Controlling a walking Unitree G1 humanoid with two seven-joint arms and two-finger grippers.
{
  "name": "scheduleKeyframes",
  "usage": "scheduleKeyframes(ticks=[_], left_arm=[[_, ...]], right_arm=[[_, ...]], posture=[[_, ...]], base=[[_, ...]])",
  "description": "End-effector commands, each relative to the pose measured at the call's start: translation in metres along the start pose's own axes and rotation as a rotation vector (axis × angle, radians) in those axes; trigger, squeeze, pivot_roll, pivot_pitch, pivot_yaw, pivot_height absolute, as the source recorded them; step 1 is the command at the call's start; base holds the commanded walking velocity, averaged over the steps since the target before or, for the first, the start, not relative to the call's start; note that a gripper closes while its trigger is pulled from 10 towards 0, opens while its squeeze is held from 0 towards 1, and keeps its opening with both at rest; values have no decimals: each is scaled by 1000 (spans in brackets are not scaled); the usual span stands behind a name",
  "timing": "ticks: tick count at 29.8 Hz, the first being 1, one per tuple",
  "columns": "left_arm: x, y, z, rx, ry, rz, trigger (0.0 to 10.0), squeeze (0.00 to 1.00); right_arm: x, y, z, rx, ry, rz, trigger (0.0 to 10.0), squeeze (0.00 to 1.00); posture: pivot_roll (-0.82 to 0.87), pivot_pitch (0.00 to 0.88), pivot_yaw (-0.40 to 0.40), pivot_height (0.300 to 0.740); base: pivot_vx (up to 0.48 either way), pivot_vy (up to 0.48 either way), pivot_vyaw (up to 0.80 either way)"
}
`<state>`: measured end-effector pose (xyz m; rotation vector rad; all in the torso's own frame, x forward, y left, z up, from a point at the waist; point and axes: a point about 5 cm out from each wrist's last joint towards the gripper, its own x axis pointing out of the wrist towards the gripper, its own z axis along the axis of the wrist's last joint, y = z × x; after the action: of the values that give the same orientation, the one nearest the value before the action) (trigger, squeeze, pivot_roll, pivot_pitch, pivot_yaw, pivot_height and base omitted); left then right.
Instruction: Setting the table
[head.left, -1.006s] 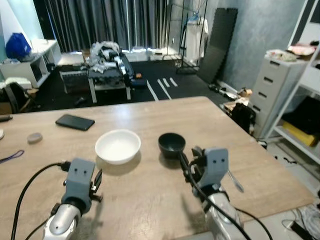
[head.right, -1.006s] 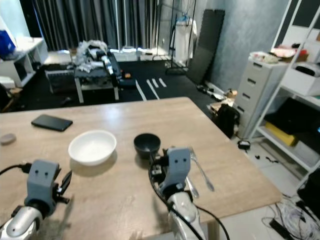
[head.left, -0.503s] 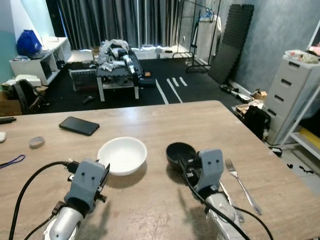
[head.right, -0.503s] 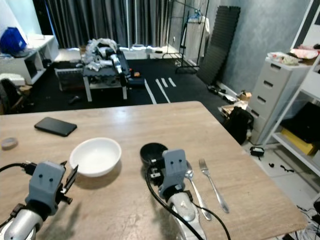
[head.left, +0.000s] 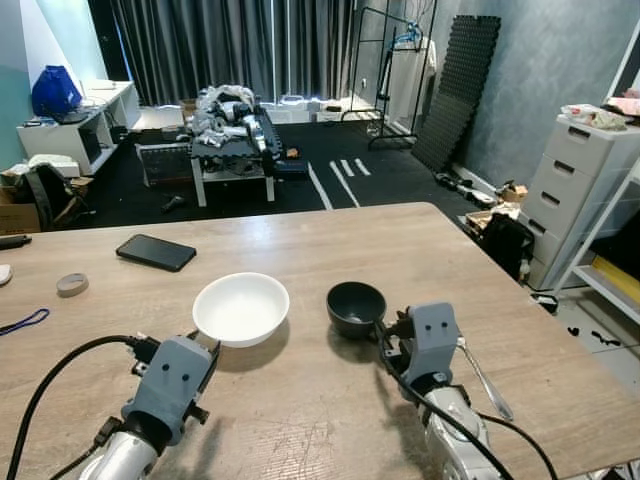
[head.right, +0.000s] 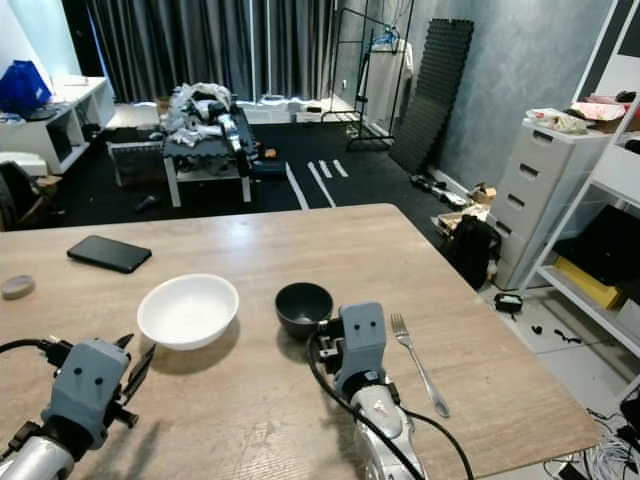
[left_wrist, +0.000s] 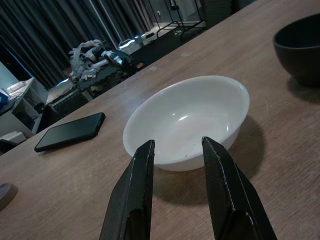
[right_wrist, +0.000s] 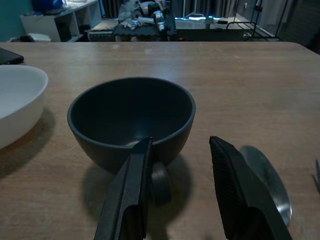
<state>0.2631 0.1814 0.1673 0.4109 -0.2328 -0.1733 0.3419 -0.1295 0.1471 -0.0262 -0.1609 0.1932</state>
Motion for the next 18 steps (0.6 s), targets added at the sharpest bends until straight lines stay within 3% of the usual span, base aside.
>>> scheduleKeyframes(ticks=[1,10,18], left_arm=[[-3,2,-1,24,14,-4,10000,0],[-7,5,-1,35,23,-3,10000,0],[-4,2,-1,31,19,-12,10000,0]], right_arm=[[0,-1,-11,22,42,7,10000,0],[-1,-10,-7,130,44,143,10000,0],[1,-14,-6,146,27,171,10000,0]], posture=[[149,98,75,740],[150,94,74,740],[147,83,78,740]], base=[[0,0,0],[0,0,0],[0,0,0]])
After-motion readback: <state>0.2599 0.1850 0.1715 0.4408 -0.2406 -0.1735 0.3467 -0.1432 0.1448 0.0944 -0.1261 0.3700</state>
